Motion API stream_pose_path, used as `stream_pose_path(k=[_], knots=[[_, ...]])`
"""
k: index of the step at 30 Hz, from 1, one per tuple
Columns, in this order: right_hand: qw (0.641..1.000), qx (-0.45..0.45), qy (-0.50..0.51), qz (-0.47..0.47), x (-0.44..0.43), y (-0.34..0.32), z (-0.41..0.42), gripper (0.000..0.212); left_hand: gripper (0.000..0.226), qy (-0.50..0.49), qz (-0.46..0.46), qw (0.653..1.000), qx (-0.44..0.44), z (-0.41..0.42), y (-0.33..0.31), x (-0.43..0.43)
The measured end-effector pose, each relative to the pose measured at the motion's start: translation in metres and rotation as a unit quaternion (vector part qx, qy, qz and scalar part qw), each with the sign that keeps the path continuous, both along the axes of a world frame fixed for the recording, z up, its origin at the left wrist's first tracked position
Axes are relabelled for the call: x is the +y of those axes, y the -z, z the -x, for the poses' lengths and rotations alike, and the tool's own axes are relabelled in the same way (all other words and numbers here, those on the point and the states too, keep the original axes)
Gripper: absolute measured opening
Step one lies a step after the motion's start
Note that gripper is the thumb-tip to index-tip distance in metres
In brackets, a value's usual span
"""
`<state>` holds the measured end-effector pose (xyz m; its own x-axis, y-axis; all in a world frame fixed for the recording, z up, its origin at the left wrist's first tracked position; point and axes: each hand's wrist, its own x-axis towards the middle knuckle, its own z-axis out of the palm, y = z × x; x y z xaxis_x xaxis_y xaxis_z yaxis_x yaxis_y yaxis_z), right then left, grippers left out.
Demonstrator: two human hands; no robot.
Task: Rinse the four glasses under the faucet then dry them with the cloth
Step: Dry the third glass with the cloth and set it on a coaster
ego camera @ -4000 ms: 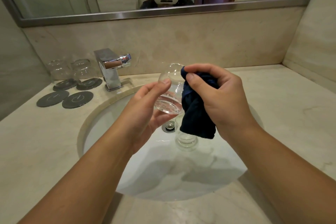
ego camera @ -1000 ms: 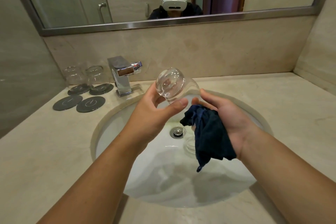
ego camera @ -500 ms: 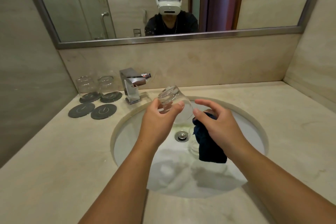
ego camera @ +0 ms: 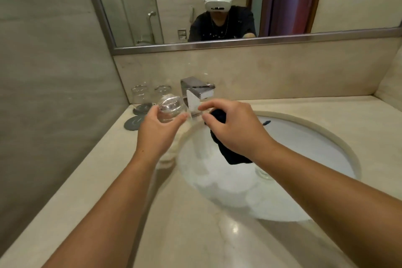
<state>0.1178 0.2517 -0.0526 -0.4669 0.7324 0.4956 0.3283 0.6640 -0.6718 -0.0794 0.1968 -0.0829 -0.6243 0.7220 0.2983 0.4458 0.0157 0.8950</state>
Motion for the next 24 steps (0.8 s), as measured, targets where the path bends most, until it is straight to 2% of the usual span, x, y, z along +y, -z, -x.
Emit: stream_pose_path(k=[9, 12, 17, 21, 24], knots=[[0.997, -0.024, -0.004, 0.072, 0.002, 0.013, 0.077, 0.017, 0.055, -0.089, 0.035, 0.995, 0.005, 0.107, 0.015, -0.001], [0.996, -0.033, -0.006, 0.082, 0.009, 0.02, 0.09, 0.018, 0.071, -0.106, 0.044, 0.993, 0.022, 0.129, 0.019, 0.008], [0.994, -0.039, -0.009, 0.097, 0.023, 0.031, 0.099, 0.018, 0.051, -0.114, 0.057, 0.991, 0.031, 0.154, 0.024, 0.026], [0.994, -0.039, -0.011, 0.105, 0.029, 0.036, 0.101, 0.02, 0.049, -0.112, 0.072, 0.991, 0.03, 0.163, 0.03, 0.036], [0.994, -0.035, -0.011, 0.108, 0.03, 0.038, 0.103, 0.02, 0.057, -0.113, 0.084, 0.989, 0.038, 0.168, 0.033, 0.04]])
